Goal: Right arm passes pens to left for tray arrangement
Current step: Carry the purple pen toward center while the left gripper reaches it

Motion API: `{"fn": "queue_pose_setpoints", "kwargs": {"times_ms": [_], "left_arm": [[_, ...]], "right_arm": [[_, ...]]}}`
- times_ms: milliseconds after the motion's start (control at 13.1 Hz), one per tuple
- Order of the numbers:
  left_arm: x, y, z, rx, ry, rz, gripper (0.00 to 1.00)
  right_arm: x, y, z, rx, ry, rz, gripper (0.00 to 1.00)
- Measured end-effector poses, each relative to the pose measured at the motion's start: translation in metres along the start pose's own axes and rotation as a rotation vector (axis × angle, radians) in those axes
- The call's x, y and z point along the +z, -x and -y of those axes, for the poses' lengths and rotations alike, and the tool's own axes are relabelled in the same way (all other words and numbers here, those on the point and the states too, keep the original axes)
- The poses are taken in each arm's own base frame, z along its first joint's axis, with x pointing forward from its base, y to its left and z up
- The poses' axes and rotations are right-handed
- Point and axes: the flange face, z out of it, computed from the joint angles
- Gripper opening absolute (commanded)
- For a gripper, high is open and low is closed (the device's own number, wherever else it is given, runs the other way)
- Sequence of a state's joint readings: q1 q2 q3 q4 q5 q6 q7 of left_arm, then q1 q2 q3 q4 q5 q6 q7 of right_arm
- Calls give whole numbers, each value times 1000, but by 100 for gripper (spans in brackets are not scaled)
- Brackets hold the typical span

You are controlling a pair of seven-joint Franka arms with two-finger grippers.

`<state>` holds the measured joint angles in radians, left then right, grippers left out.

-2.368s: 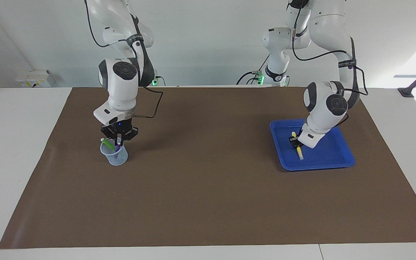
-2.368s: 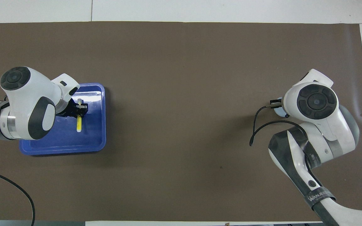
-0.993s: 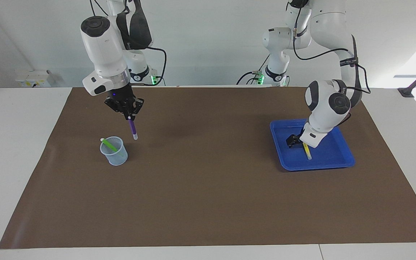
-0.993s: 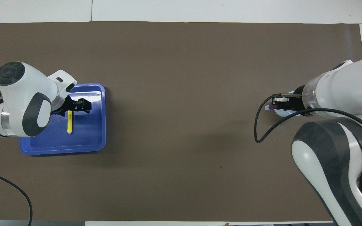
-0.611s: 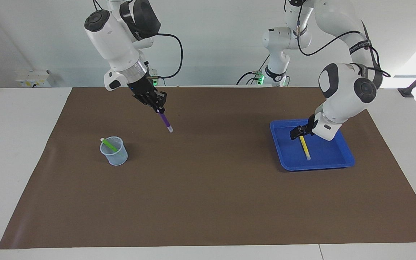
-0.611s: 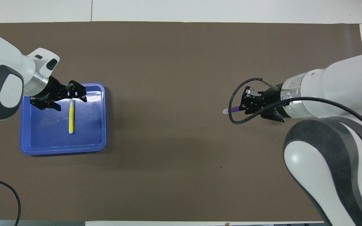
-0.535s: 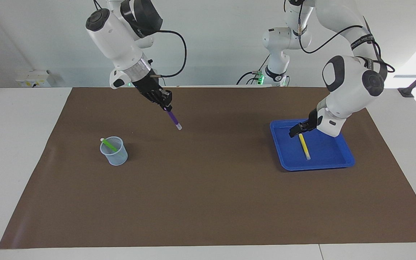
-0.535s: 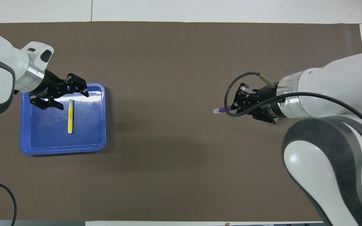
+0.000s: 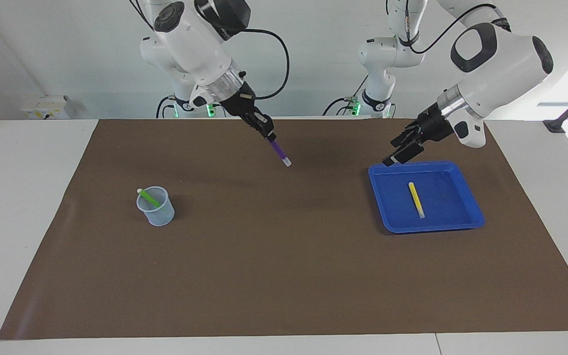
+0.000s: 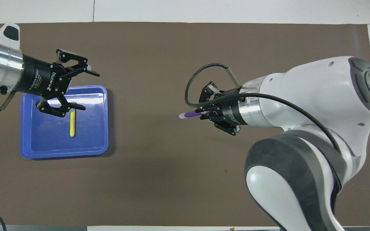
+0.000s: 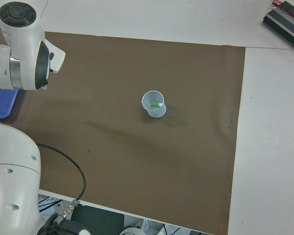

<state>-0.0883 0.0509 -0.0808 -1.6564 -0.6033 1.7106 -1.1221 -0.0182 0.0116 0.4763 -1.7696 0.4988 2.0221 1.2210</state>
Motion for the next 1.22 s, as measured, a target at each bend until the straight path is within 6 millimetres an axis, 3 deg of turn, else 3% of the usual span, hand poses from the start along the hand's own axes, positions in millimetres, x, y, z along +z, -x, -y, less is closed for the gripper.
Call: {"fn": "queue_pose_setpoints", "kwargs": {"times_ms": [153, 306, 535, 764, 1222], "left_arm": [[6, 26, -8, -136, 38, 34, 100], [27, 47, -14, -275, 55, 82, 100], [58, 61, -7, -413, 70, 142, 100], [66, 63, 6, -472, 93, 201, 100], [73, 63, 22, -450, 85, 209, 100]], "right_arm": [[-1, 12, 16, 75, -22, 24, 0], [-6, 22, 31, 138, -43, 50, 0], [2, 42, 44, 174, -63, 83, 0], [8, 61, 45, 177, -63, 100, 0], [9, 63, 46, 176, -62, 102, 0]]}}
